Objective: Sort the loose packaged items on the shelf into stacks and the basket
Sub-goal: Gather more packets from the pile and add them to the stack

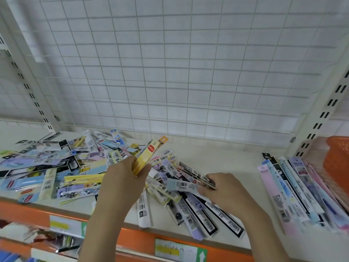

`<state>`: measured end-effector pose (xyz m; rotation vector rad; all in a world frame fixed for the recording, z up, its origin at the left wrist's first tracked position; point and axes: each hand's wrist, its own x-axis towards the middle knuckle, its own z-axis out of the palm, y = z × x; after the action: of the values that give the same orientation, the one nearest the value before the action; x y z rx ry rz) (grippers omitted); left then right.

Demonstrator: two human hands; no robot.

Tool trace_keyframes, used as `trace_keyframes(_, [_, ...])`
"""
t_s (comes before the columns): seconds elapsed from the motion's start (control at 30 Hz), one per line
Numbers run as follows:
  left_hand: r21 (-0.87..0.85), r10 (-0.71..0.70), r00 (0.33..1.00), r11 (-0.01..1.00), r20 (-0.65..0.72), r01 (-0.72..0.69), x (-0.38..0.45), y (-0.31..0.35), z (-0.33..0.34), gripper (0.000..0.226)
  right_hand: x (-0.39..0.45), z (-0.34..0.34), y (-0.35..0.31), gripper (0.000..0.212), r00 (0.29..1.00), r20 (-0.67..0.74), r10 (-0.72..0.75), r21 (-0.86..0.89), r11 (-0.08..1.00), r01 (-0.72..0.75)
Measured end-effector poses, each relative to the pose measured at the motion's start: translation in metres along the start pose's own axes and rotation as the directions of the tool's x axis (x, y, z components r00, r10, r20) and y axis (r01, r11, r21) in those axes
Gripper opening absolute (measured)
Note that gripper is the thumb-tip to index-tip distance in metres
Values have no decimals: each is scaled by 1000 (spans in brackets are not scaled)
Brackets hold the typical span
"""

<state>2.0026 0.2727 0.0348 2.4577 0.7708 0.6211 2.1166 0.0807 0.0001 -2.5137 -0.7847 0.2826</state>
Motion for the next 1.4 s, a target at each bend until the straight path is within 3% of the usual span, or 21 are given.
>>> trace_keyframes(0.1, [13,7,1000,1000,-5,-7,1,-5,-1,18,0,-6,1,20,997,-80,14,50,999,-10])
trace_keyframes(0.27, [37,40,999,999,-19,-39,2,-8,-2,4,-2,-24,2,20,977,-210,43,127,992,-16])
trace_keyframes(0.4, [-73,48,999,996,2,-48,-1,-3,1,39,-7,-29,3,27,950,-302,75,182,983,-20])
trace_keyframes(0.53, [-74,27,999,997,46,-24,-1,-2,8,57,-12,-29,6,22,934,-338,114,165,984,-60])
trace_keyframes(0.63, [-56,2,999,998,54,1,0,-3,10,46,-11,-29,14,16,940,-305,152,109,986,-124])
trace_keyframes(0.73, [-49,11,999,999,54,-8,-1,-1,9,7,-13,-30,15,29,962,-223,160,159,979,-126])
trace_keyframes(0.8, [-63,3,998,998,67,1,-2,-2,9,23,-12,-30,13,33,972,-173,157,134,982,-135])
trace_keyframes(0.87, [-62,3,999,998,54,0,0,-5,8,27,-10,-28,12,9,982,-133,131,30,991,-128])
trace_keyframes(0.9, [-57,0,999,998,48,2,-1,-7,7,27,-8,-27,11,8,985,-119,128,1,992,-129])
trace_keyframes(1.0, [-52,-1,1000,999,28,3,0,-15,5,25,-4,-23,6,31,994,-47,103,-62,992,-106])
trace_keyframes(1.2, [-102,-48,999,994,-1,47,-1,-25,-4,29,1,-14,-2,31,993,-102,65,-159,984,-80])
trace_keyframes(1.3, [-129,-75,997,989,-3,74,0,-34,-6,15,2,-11,-7,29,991,-128,27,-178,983,-50])
trace_keyframes(1.4, [-131,-84,996,988,14,85,-1,-37,-7,4,3,-8,-7,22,992,-121,28,-82,996,-38])
